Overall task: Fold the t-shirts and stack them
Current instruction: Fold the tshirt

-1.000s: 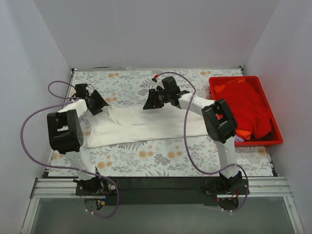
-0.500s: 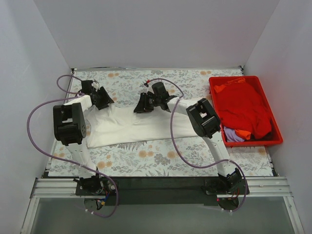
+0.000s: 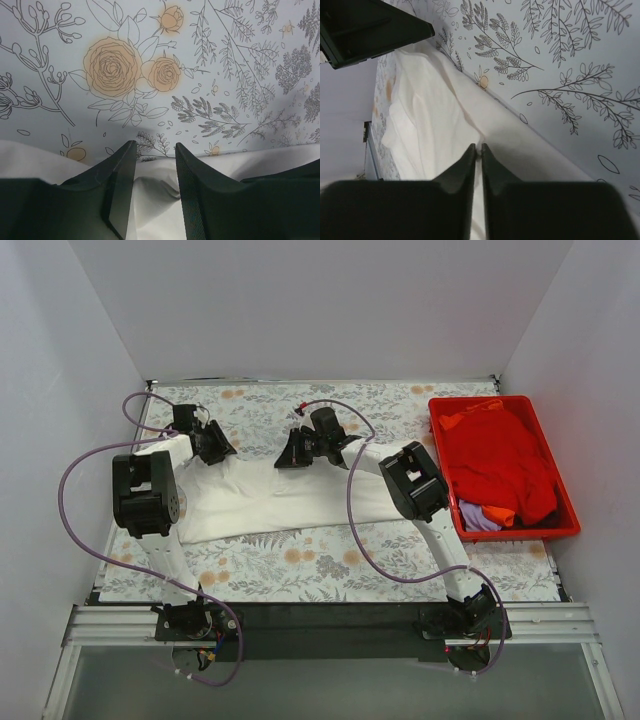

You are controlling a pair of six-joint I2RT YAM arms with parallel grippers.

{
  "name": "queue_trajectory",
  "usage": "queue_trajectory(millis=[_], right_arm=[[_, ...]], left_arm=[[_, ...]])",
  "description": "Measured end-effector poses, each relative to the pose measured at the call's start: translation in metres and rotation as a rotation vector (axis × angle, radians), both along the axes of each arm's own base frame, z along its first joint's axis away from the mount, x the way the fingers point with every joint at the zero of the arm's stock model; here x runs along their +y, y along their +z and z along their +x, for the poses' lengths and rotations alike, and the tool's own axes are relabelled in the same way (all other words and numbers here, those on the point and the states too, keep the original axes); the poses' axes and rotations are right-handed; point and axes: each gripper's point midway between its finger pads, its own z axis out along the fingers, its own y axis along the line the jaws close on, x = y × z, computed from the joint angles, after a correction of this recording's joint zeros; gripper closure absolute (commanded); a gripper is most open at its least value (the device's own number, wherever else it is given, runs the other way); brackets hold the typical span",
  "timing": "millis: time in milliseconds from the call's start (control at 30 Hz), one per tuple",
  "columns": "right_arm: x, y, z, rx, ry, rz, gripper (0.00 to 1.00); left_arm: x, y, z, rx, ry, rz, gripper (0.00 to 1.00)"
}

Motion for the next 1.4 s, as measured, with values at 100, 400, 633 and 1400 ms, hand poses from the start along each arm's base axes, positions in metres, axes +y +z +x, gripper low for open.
queue_trajectory(millis=[100,400,633,1400], right_arm=[[0.0,0.0,0.0,-0.007,0.003,0.0,0.99],[-0.007,0.001,-0.003,-0.048,0.004,-0.026,0.99],[-0.012,0.027,-0.003,-0.116,0.003,-0.019,0.99],[-0.019,0.015,-0.007,-0.104,-0.009,-0.048,0.99]], left_arm=[[0.002,-0.001,-0.002,0.01,0.01,0.01,0.64],[0.012,0.005,-0.001,0.015,0.064,0.049,0.62],[0.014,0.005,-0.001,0.019,0.085,0.052,0.5],[0.0,0.016,0.005,-0.037,-0.006,-0.02,0.55]])
